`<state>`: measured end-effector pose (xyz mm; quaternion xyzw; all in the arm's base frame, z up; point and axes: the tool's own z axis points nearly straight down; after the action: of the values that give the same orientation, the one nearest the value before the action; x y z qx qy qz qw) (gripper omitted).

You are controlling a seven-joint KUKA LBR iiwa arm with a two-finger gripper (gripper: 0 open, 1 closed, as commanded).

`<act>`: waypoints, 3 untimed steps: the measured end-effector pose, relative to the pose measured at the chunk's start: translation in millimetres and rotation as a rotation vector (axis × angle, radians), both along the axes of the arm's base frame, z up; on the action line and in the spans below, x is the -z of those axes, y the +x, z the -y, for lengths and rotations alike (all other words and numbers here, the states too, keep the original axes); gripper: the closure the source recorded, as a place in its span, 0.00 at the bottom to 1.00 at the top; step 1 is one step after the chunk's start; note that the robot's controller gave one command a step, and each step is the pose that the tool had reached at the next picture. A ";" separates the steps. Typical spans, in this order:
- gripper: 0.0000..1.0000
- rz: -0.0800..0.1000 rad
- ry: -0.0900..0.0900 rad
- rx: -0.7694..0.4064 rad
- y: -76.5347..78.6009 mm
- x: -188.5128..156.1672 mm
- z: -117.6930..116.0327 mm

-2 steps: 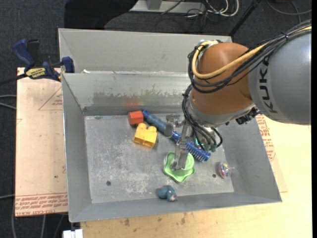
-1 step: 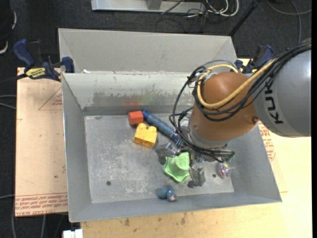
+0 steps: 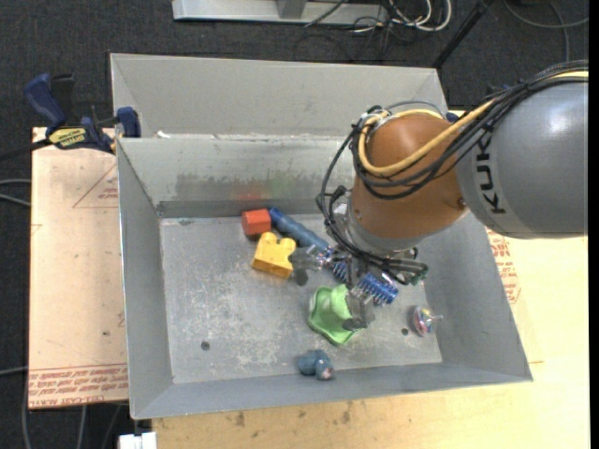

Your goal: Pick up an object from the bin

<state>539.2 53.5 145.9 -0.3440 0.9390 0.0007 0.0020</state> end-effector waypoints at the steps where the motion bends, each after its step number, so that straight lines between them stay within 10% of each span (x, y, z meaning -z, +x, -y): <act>1: 0.00 -0.005 -0.001 -0.432 -1.6 51.2 -3.4; 2: 0.00 0.002 -0.002 -0.960 21.6 42.6 3.8; 3: 0.00 -0.001 -0.003 -1.495 10.7 72.5 -7.0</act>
Offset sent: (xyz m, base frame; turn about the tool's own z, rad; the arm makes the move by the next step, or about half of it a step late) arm -0.0008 0.0025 -0.0492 -0.4338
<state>549.9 60.5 73.4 -0.8905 0.4550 0.0009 -0.0001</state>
